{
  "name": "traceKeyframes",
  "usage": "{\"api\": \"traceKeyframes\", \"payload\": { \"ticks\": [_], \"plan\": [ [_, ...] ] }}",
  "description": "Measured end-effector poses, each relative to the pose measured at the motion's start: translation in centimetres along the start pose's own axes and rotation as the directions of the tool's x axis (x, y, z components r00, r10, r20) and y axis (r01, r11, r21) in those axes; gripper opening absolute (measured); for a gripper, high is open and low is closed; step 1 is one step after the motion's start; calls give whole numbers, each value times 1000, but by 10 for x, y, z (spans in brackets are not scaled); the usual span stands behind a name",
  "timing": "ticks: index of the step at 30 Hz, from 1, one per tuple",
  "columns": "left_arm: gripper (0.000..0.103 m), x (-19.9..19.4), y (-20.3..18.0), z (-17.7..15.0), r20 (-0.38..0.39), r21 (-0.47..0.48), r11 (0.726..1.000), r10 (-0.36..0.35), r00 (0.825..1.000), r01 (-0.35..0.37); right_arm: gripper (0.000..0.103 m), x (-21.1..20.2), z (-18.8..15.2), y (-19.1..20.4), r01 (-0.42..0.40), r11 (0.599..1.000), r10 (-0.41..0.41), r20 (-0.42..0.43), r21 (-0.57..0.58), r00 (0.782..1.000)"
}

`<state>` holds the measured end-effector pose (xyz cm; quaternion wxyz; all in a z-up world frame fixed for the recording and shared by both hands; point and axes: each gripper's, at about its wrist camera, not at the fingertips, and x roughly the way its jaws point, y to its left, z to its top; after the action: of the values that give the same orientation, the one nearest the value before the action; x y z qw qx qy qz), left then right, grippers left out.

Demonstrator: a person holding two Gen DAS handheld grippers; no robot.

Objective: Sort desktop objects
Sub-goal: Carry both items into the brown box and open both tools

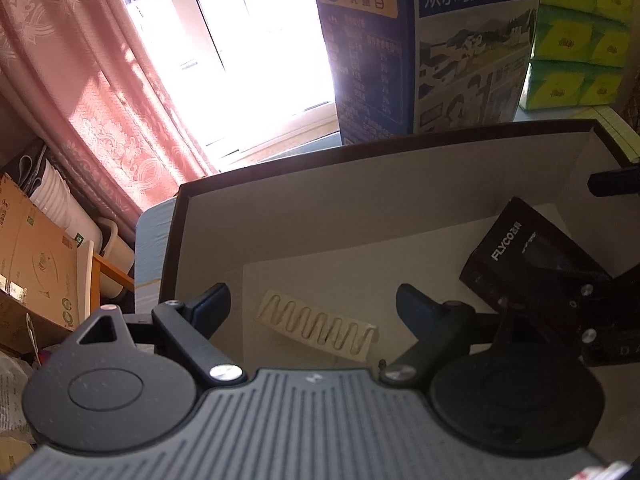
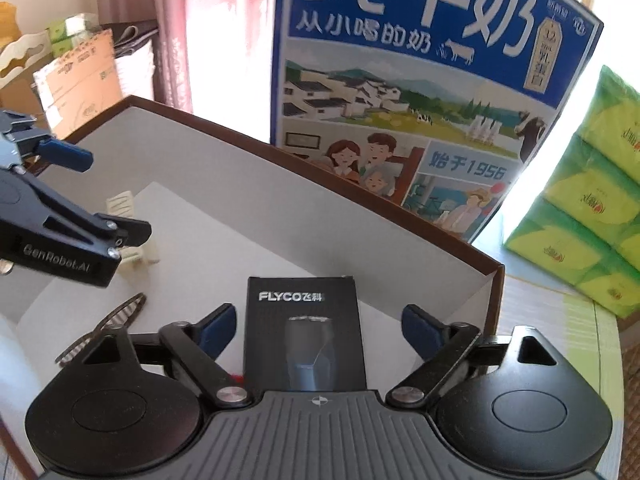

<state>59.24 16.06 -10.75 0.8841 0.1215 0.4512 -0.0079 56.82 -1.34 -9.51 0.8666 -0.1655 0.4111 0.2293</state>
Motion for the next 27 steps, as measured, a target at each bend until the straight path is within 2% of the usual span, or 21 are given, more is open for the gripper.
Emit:
{"api": "traceKeyframes", "payload": {
  "ticks": [7,13,27],
  "plan": [
    [92,-26,5,-9,16,-4,1000,-22,1000,22,99,-24,-13,6,-68,998,68,2,-12,998],
    [93,-57,-5,-25,3,-19,999,-35,999,35,101,-50,-27,4,-133,989,134,-1,66,991],
    [93,-139,-14,-77,6,-108,994,-23,1000,23,101,-120,-62,1,-168,974,159,64,151,985]
  ]
}}
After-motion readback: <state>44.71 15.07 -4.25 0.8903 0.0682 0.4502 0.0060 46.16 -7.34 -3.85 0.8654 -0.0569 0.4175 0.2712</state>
